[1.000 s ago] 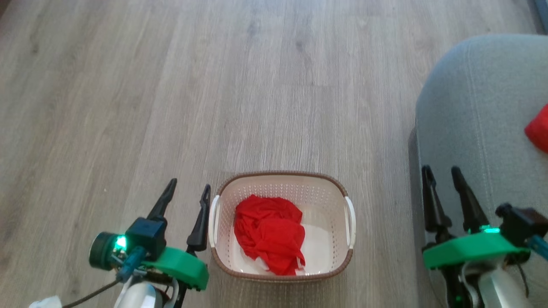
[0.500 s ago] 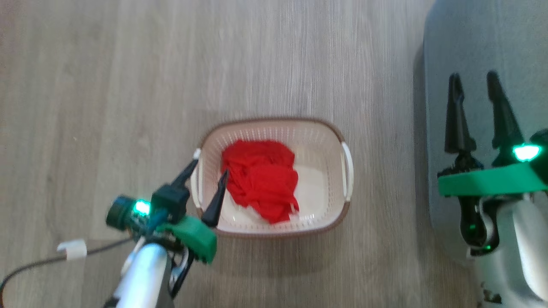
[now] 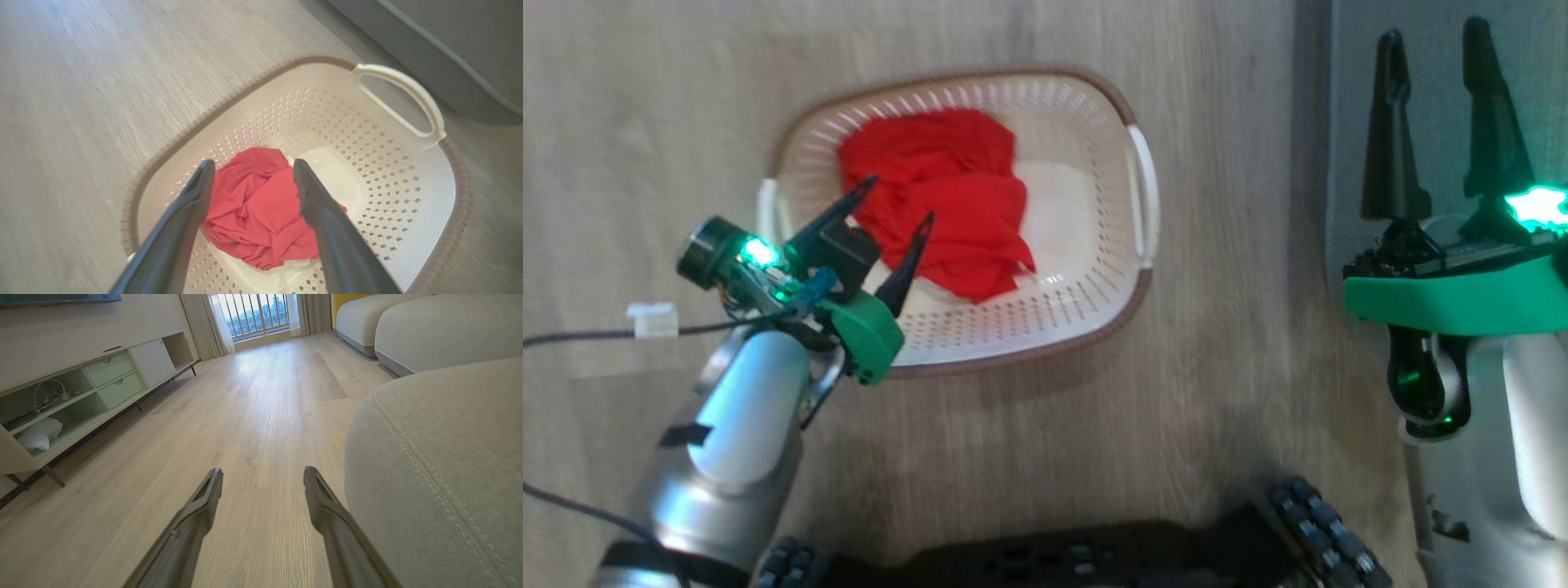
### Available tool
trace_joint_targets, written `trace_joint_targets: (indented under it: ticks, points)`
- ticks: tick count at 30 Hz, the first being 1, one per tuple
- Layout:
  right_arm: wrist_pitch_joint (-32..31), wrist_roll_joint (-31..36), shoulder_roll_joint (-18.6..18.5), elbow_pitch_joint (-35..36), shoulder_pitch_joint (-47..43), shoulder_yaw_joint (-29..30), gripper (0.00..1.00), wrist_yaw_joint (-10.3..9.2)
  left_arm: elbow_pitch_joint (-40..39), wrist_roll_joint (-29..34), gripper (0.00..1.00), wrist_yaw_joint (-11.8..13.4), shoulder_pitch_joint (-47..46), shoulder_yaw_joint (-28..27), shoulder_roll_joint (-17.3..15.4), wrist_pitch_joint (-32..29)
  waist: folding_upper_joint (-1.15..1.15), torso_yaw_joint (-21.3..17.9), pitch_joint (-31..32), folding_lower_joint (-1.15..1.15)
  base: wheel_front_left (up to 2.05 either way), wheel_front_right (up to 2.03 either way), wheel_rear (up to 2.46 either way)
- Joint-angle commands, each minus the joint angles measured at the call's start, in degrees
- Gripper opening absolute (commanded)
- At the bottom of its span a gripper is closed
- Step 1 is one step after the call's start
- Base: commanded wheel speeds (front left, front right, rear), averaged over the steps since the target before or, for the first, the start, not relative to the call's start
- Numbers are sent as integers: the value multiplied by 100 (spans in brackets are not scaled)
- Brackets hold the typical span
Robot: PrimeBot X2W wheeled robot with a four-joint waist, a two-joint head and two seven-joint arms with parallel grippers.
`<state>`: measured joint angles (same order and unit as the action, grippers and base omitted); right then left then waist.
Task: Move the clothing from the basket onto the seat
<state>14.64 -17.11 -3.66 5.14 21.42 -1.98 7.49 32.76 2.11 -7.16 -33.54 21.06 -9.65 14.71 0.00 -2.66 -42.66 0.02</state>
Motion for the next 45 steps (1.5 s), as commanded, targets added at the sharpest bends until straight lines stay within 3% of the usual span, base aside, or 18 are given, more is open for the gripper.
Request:
trace_joint_targets:
  ticks: [1, 12, 19, 25, 44, 45]
  points:
    - [36, -63, 76, 241, -26, -155, 100, 0, -39, 54, 100, -4, -1, -73, -219, 29, 0, -476, -553, -2, 0, 0, 0]
    - [36, -434, 78, 462, -22, -396, 100, 0, 1274, 466, 100, 19, -948, 697, -723, 29, 0, -1100, -1198, -2, 0, 0, 0]
    - [36, -636, 78, 614, -32, -671, 100, 0, 2462, 710, 100, 294, -1589, 968, -896, 29, 0, -1403, -1503, -2, 0, 0, 0]
    - [36, -721, 78, 758, -247, -793, 100, 0, 3451, 805, 100, 526, -2157, 1104, -831, 29, 0, -1453, -1606, -2, 0, 0, 0]
    - [36, -818, 78, 961, -489, -855, 100, 0, 4088, 807, 100, 224, -2675, 1458, -797, -474, 0, -1504, -1792, -2, 0, 0, 0]
    - [36, -820, 78, 957, -492, -852, 100, 0, 4093, 803, 22, 179, -2658, 1490, -793, -501, 0, -1502, -1793, -2, 0, 0, 0]
